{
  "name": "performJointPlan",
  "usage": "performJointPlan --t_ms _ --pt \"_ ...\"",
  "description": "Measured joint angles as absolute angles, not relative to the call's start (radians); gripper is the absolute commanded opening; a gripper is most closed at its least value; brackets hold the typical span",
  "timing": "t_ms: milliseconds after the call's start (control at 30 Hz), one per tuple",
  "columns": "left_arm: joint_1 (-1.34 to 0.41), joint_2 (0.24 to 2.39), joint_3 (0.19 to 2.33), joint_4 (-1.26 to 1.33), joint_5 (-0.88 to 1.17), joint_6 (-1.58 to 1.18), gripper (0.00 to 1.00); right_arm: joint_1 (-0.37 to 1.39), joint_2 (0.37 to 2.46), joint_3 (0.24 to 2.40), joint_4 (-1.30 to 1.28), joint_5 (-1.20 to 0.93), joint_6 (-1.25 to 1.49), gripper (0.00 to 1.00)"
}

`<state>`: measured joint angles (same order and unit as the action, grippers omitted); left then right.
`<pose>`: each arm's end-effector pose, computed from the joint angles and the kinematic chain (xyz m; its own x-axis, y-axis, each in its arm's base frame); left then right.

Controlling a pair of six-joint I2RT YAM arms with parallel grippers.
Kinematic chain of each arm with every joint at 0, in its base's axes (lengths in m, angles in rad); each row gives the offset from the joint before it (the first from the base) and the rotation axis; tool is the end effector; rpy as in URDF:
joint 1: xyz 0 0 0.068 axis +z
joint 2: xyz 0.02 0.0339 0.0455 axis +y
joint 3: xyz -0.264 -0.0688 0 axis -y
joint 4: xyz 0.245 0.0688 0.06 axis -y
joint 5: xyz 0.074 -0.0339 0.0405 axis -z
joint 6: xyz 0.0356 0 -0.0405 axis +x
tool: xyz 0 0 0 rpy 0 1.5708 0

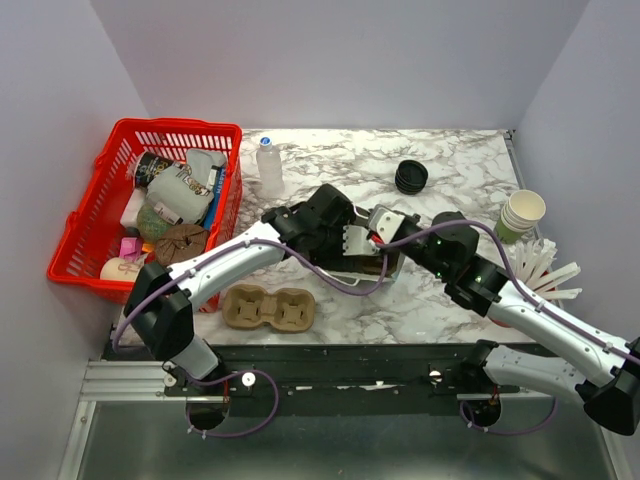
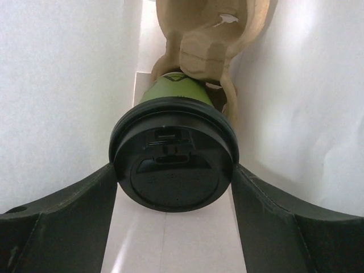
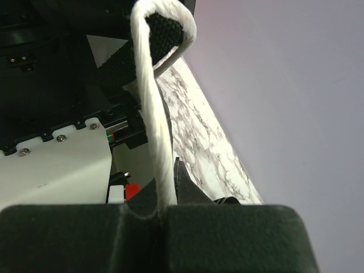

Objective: Pack the takeout coffee

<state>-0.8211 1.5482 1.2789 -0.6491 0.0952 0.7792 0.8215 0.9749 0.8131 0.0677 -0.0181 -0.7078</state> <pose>0.2242 -0.2457 0.2831 0.1544 0.8608 -0.4850 0.9268 0.0439 0.3729 0.1578 0.1706 0.3414 0.4353 -0.4865 -0.7575 -0.6071 0.4627 -0.6460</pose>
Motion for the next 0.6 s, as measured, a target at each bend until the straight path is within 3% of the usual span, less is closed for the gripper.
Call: performJointPlan --t_ms 300,400,567,600 --pt "-0.820 1.624 1.362 -0.704 0.114 0.784 0.00 0.808 0.966 0.807 0.051 0.061 -0.638 0.01" --pt "-0.818 1.642 1.380 -0.707 0.122 0.780 0.00 0.807 0.969 0.821 0.022 0.109 -0.570 0.12" --pt "-0.804 1.684 1.422 -0.704 0.129 0.727 0.00 0.770 0.998 0.903 -0.086 0.126 -0.456 0.18" --pt "-0.800 1.692 1.431 -0.705 0.129 0.719 0.00 0.764 1.001 0.917 -0.101 0.126 -0.444 0.26"
